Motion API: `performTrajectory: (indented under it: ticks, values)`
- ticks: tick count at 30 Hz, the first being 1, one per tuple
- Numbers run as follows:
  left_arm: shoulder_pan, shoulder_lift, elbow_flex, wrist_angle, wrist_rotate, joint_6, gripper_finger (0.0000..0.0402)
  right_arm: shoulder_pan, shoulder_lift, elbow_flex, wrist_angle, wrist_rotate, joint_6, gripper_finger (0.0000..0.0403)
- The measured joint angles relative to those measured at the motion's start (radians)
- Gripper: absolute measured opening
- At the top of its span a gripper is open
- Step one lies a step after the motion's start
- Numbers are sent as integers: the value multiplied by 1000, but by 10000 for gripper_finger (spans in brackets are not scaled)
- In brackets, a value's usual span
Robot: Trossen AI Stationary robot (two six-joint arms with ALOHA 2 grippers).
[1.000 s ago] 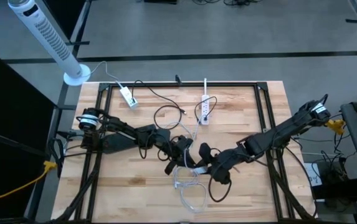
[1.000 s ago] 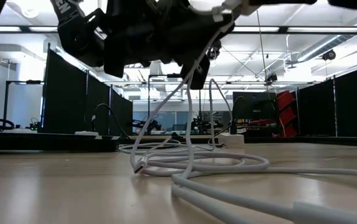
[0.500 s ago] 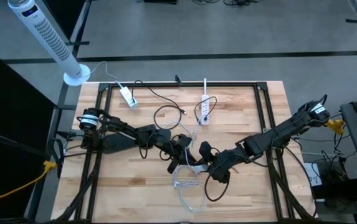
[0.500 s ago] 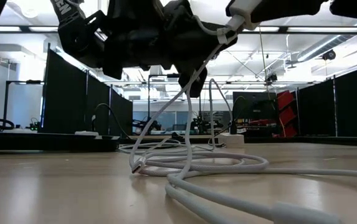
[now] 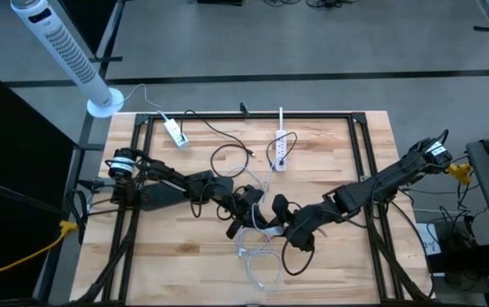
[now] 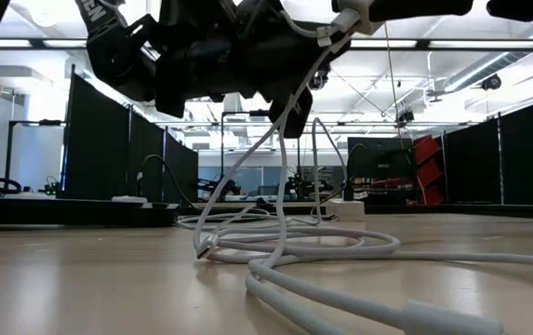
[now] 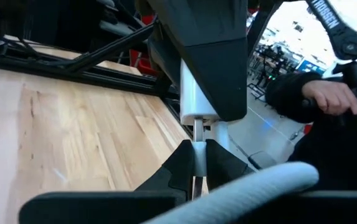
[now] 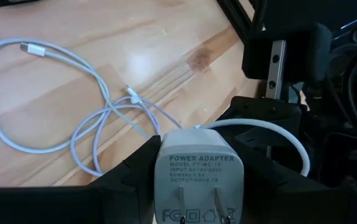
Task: Insert USB
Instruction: Insert the white USB cable into the white charger adapter
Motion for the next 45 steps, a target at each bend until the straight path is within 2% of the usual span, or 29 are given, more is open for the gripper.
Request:
performTrajectory:
  ticks: [12, 17, 22, 29, 35, 45]
  values:
    - [0, 0, 0, 2, 5, -67, 19, -25, -1, -1, 6, -10, -33, 141]
    - [-2, -1, 0, 15, 37, -95, 19, -29, -5, -2, 39, -76, 19, 141]
    - [-1, -14, 1, 39, 42, -128, 19, -29, -34, -2, 44, -70, 25, 141]
    - [-1, -15, 3, 130, 54, -271, 19, -29, -70, -2, 65, -72, 16, 141]
    - [-2, -15, 3, 132, 53, -393, 19, -29, -71, -2, 63, -73, 27, 141]
    - [-16, -18, 3, 143, 28, -401, 19, -29, -86, -2, 62, -76, 134, 141]
